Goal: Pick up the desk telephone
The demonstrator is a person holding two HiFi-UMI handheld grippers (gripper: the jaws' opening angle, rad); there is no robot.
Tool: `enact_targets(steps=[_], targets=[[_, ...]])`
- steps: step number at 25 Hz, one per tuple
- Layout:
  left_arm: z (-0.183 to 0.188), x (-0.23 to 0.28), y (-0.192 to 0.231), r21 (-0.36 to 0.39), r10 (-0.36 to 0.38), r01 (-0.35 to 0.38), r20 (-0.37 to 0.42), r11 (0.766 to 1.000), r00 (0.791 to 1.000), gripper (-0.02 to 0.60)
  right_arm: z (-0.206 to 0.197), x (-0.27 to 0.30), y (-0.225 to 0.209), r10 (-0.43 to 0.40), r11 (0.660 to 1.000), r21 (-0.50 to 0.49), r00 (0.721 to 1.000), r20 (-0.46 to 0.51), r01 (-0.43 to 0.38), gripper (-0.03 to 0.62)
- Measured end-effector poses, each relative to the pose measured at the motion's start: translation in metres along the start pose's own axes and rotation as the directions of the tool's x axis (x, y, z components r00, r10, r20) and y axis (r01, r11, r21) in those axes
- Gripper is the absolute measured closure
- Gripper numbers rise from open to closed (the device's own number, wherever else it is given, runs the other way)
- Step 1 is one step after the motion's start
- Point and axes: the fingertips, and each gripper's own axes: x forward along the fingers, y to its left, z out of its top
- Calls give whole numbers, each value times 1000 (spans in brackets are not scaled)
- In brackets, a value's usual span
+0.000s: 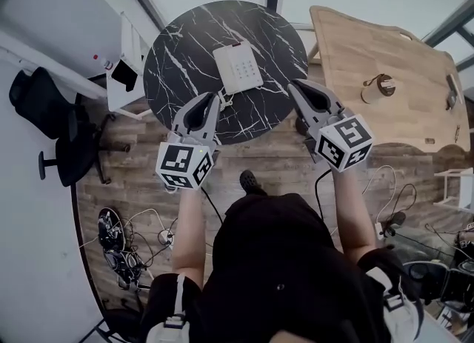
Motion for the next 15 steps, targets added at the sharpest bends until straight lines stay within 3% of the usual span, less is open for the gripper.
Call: enact_targets(steps=[9,13,15], targets=[[-25,9,28,-40,-14,13,-31,999,999,555,-14,26,4,-5,1000,9,999,-48,5,560],[-39,14,32,-66,-24,19,-66,998,998,464,-27,30,-3,-19,999,35,997,-80,22,560],[-46,16,33,-78,-27,21,-83,997,996,462,-34,34,-6,-17,999,45,994,-104,22,560]])
